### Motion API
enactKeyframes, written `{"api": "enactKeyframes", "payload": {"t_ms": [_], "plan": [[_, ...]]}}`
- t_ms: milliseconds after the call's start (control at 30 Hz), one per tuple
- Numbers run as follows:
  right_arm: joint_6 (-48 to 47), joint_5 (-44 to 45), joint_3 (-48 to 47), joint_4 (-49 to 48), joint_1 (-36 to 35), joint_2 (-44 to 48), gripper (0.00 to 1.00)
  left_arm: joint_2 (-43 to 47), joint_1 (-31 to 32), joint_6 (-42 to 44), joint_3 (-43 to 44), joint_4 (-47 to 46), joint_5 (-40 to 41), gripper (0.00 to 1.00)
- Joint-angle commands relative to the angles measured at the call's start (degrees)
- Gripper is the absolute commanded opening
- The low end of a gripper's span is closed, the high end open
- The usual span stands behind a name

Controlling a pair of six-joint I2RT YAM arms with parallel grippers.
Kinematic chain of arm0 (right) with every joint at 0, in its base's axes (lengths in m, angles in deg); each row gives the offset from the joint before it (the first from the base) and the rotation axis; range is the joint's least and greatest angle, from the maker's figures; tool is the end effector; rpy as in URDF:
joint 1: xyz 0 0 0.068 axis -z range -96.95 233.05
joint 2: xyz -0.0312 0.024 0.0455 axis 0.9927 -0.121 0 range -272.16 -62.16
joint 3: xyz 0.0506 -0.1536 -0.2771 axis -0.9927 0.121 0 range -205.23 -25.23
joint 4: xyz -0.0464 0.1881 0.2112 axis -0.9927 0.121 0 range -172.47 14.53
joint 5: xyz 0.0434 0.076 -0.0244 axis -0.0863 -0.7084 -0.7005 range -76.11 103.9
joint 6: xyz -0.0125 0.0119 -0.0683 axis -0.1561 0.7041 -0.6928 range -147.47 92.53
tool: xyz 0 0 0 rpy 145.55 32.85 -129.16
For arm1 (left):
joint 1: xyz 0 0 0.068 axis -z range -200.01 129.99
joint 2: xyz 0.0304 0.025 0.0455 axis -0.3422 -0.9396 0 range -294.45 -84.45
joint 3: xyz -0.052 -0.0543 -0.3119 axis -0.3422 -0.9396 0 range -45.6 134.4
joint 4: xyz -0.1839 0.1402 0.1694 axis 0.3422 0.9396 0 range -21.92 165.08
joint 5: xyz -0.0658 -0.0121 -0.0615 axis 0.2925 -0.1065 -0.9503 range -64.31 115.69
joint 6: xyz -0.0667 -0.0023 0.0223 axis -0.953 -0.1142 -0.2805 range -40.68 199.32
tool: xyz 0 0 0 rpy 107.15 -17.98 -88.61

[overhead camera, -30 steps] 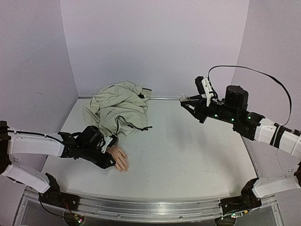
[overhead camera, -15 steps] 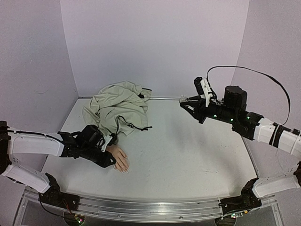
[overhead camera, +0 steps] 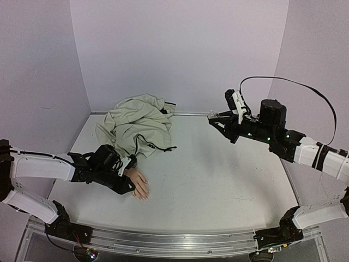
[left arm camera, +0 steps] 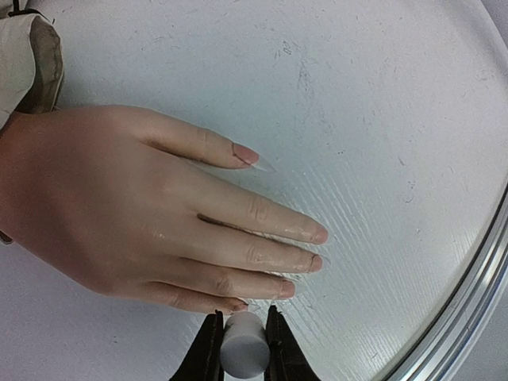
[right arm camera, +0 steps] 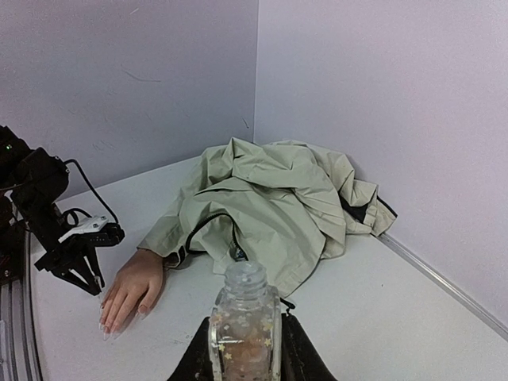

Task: Paint the nails

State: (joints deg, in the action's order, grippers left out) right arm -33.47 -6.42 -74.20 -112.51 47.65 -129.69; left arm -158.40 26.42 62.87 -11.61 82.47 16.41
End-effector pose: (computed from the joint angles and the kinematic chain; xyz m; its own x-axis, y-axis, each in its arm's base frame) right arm 0.2349 0.1915 0.3990 0.2472 0.0554 -0.9674 -0.7991 0.5762 -0.1712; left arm 0.1700 -0.1922 0.1799 -0.7579 0.3913 -0.5220 0.5893 0.7538 -0.2907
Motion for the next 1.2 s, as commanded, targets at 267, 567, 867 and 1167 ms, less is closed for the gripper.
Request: {"api": "enactKeyframes", "payload": {"t_ms": [267,567,867,1167], "plan": [[-0.1,-1.0,-1.0,-3.4,-0.1,0.3,0.0,-1.3,-0.3,0.5,1.9,-1.6,-0.1,0.0],[-0.1,-1.1,-1.0,-3.5,-0.1,-0.1,0.0,-1.4,-0.3,0.9,1.9,-1.7,-0.1,0.0],[-0.1,-1.2,-1.2,-3.4,-0.1,-0.3,0.0,-2.1,-0.3,1.3,2.1,-2.2,-0.3,0.0],[-0.1,-1.4,-1.2,-3.5,-0.1,-0.7,0.0,-2.0,-0.3,2.0,1.9,-3.1,-1.0,0.0]]}}
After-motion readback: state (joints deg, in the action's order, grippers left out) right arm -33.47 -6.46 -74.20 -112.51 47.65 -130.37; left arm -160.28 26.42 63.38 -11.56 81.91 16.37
